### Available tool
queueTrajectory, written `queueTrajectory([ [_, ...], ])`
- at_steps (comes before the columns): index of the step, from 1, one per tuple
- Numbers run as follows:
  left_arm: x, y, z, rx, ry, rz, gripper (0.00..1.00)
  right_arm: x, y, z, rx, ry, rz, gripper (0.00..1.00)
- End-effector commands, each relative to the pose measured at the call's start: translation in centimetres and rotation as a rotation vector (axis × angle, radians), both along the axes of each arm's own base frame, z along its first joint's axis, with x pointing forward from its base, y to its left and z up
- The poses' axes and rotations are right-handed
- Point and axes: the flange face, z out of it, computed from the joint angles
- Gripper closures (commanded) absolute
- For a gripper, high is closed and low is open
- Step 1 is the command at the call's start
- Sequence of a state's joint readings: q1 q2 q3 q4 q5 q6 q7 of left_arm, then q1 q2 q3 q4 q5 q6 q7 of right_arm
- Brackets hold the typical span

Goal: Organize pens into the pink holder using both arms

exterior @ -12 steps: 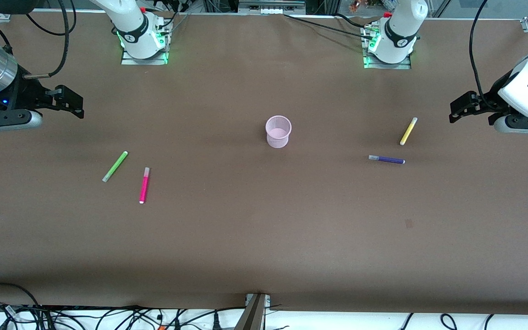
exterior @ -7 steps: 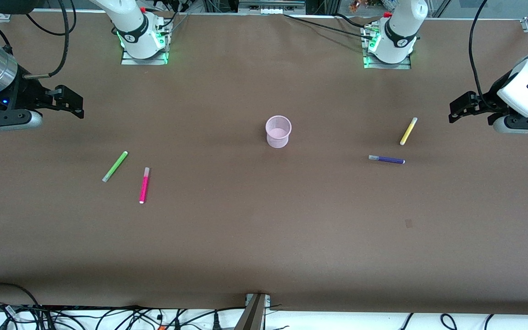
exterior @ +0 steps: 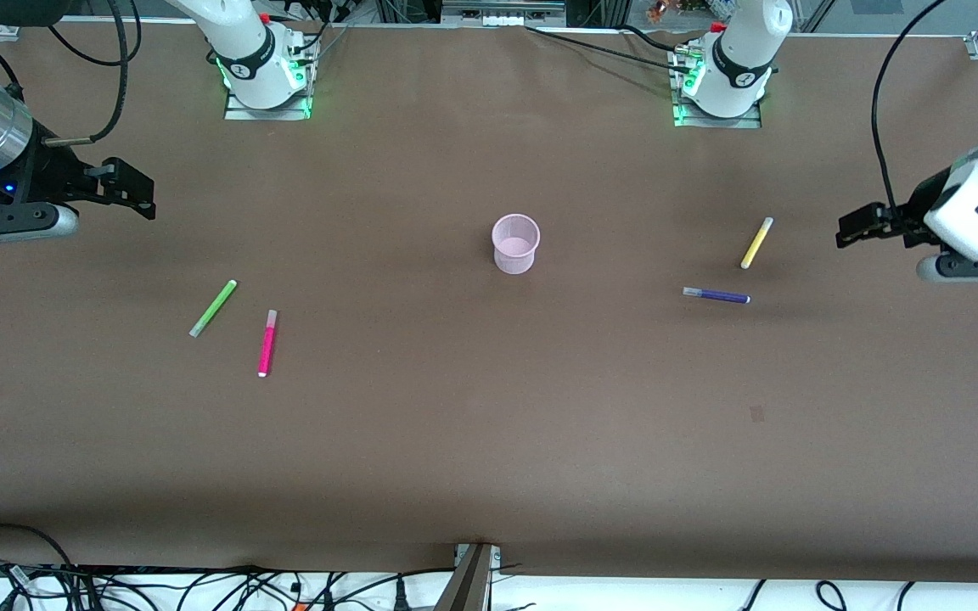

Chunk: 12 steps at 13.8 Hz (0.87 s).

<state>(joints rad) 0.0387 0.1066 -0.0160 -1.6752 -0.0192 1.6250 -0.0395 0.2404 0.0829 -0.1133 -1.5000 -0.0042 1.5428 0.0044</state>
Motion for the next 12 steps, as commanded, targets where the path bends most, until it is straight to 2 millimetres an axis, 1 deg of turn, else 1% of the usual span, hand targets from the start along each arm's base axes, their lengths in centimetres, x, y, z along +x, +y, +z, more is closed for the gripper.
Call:
queueTrajectory([
  [1,1.4,1.1,-3.7,0.000,0.043,0.102,0.00,0.2,0.4,0.5,0.012,-0.004,-0.012,0.00],
  [3,1.8,1.4,-6.2,-0.019,0.047,0.253,0.00,0.2,0.3,0.5,0.014,-0.003,-0.015,0.00],
  [5,1.4,1.2,-9.0,0.002,0.050,0.406,0.00,0.2,0.3,0.5,0.013,-0.003,-0.015,0.00],
  [7,0.4,1.1,-12.0,0.019,0.068,0.479,0.00,0.2,0.3,0.5,0.012,-0.004,-0.015,0.00],
  [9,-1.2,1.0,-15.4,0.031,0.079,0.517,0.00,0.2,0.3,0.5,0.012,-0.004,-0.015,0.00],
  [10,-1.7,0.9,-16.8,0.040,0.063,0.577,0.00,0.2,0.3,0.5,0.012,-0.004,-0.014,0.00],
  [12,-2.3,-0.1,-19.5,0.057,0.013,0.745,0.00,0.2,0.4,0.5,0.012,-0.004,-0.014,0.00],
])
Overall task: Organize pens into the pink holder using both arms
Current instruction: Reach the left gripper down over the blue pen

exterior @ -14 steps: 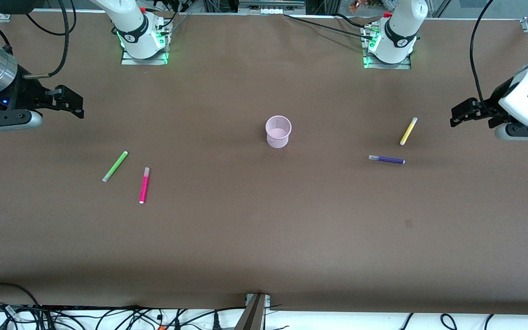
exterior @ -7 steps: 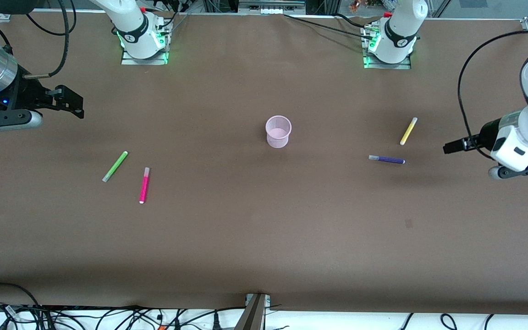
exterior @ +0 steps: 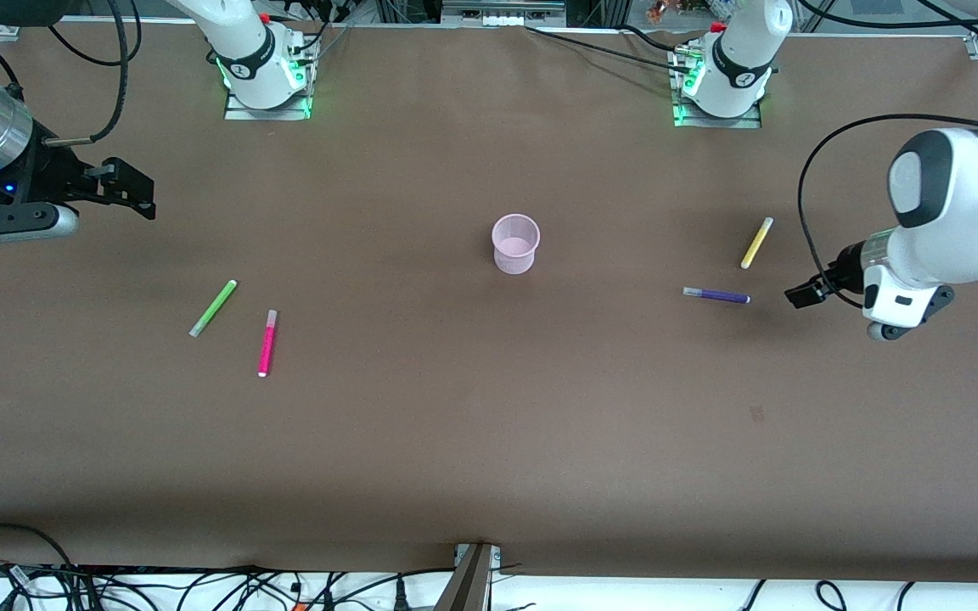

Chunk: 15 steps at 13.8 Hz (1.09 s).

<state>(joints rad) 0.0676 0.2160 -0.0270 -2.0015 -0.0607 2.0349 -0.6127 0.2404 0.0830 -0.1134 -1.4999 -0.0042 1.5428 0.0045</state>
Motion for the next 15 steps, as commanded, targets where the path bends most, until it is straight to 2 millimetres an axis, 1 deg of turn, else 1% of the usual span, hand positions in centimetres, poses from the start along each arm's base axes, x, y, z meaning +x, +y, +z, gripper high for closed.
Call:
queueTrajectory([
  [1,-1.6,-1.4,-2.4,0.021,-0.054,0.192,0.00,0.2,0.3,0.5,0.012,-0.003,-0.015,0.00],
  [2,-1.7,-2.5,-4.2,0.024,-0.050,0.219,0.00,0.2,0.4,0.6,0.012,-0.005,-0.012,0.00],
  [4,-1.5,-3.4,-7.0,0.032,-0.058,0.279,0.00,0.2,0.3,0.5,0.012,-0.003,-0.014,0.00],
  [5,-1.7,-4.3,-8.7,0.038,-0.053,0.284,0.00,0.2,0.3,0.5,0.012,-0.003,-0.015,0.00],
  [6,-1.8,-4.9,-9.8,0.043,-0.052,0.294,0.00,0.2,0.3,0.5,0.012,-0.003,-0.014,0.00],
  [10,-2.5,-5.0,-12.8,0.046,-0.056,0.302,0.00,0.2,0.3,0.5,0.012,-0.003,-0.014,0.00],
  [12,-2.9,-5.0,-13.8,0.050,-0.040,0.299,0.00,0.2,0.4,0.5,0.012,-0.003,-0.012,0.00],
  [13,-3.2,-5.3,-14.0,0.056,-0.039,0.285,0.00,0.2,0.4,0.5,0.012,-0.003,-0.012,0.00],
  [14,-3.5,-5.6,-14.2,0.058,-0.031,0.277,0.04,0.2,0.3,0.5,0.012,-0.003,-0.015,0.00],
  [15,-3.7,-5.8,-14.4,0.060,-0.026,0.271,0.12,0.2,0.3,0.5,0.012,-0.003,-0.015,0.00],
])
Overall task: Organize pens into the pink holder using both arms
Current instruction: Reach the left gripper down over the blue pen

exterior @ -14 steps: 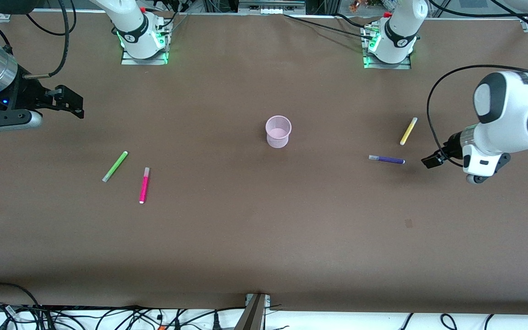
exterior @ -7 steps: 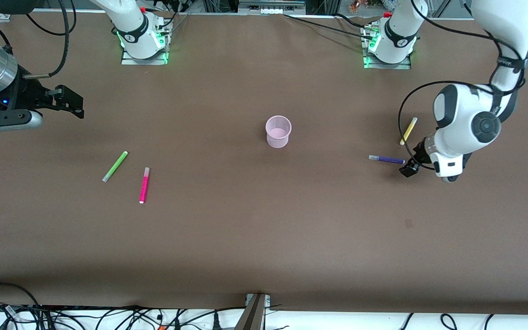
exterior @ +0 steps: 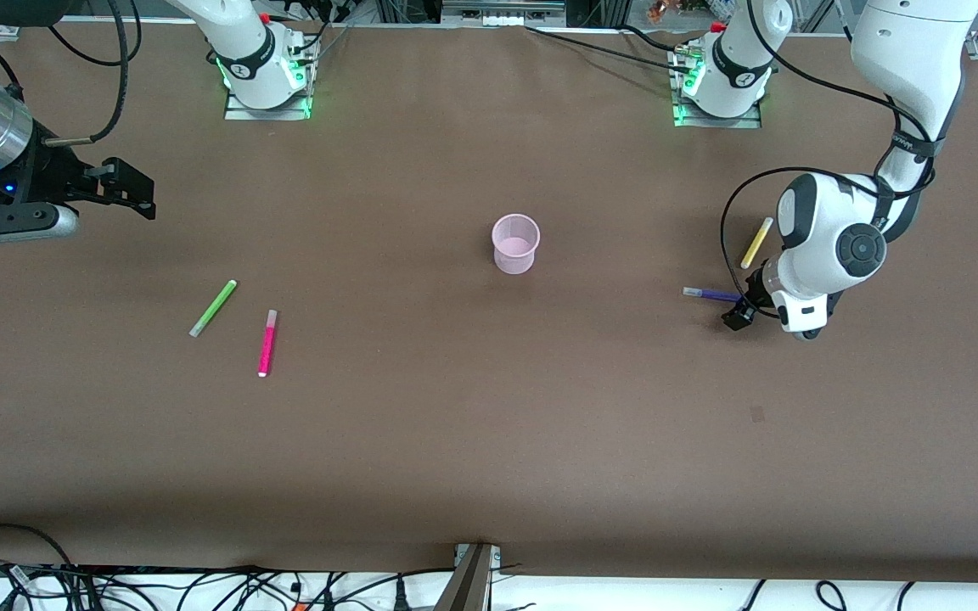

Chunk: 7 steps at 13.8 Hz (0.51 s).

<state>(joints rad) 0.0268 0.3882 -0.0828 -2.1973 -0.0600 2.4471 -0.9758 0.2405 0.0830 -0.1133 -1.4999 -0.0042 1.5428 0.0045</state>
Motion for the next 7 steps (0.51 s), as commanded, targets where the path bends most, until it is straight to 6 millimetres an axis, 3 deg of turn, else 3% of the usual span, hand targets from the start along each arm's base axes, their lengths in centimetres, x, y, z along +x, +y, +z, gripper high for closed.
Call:
queueTrajectory([
  [1,-0.9,-0.8,-0.3,0.011,0.002,-0.016,0.14,0.2,0.3,0.5,0.012,-0.004,-0.014,0.00],
  [3,-1.1,-0.9,-0.4,0.011,0.006,-0.018,0.25,0.2,0.3,0.5,0.012,-0.004,-0.015,0.00],
  [7,-1.4,-0.9,-1.3,0.023,0.021,-0.039,0.25,0.2,0.3,0.5,0.012,-0.004,-0.014,0.00],
])
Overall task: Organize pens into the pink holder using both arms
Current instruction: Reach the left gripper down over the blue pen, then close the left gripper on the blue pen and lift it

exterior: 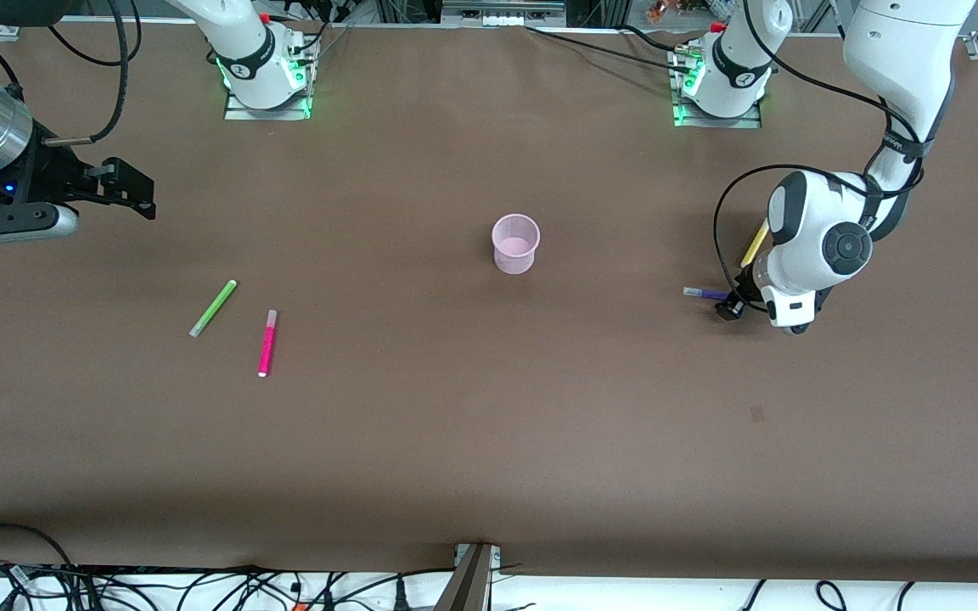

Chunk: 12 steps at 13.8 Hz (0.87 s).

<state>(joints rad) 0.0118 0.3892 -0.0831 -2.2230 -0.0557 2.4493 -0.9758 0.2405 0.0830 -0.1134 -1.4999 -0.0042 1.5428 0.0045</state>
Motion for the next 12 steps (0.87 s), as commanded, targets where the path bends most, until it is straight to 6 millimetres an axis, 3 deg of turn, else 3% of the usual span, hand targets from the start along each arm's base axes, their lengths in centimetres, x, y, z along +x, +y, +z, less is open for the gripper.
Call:
queueTrajectory([
  [1,-0.4,-0.1,-1.0,0.024,0.005,-0.029,0.25,0.2,0.3,0.5,0.012,-0.004,-0.015,0.00],
  [5,-0.5,0.0,-1.6,0.029,0.001,-0.038,0.30,0.2,0.3,0.5,0.012,-0.004,-0.015,0.00],
  [6,-0.5,-0.1,-1.7,0.029,0.001,-0.039,0.37,0.2,0.3,0.5,0.012,-0.004,-0.014,0.00],
  [10,-0.4,-0.1,-1.9,0.028,0.004,-0.042,0.93,0.2,0.3,0.5,0.012,-0.004,-0.014,0.00],
  [11,-0.4,-0.1,-1.8,0.028,0.004,-0.044,1.00,0.2,0.3,0.5,0.012,-0.004,-0.014,0.00],
  [12,-0.4,-0.1,-1.7,0.028,0.001,-0.045,1.00,0.2,0.4,0.6,0.012,-0.005,-0.012,0.00],
])
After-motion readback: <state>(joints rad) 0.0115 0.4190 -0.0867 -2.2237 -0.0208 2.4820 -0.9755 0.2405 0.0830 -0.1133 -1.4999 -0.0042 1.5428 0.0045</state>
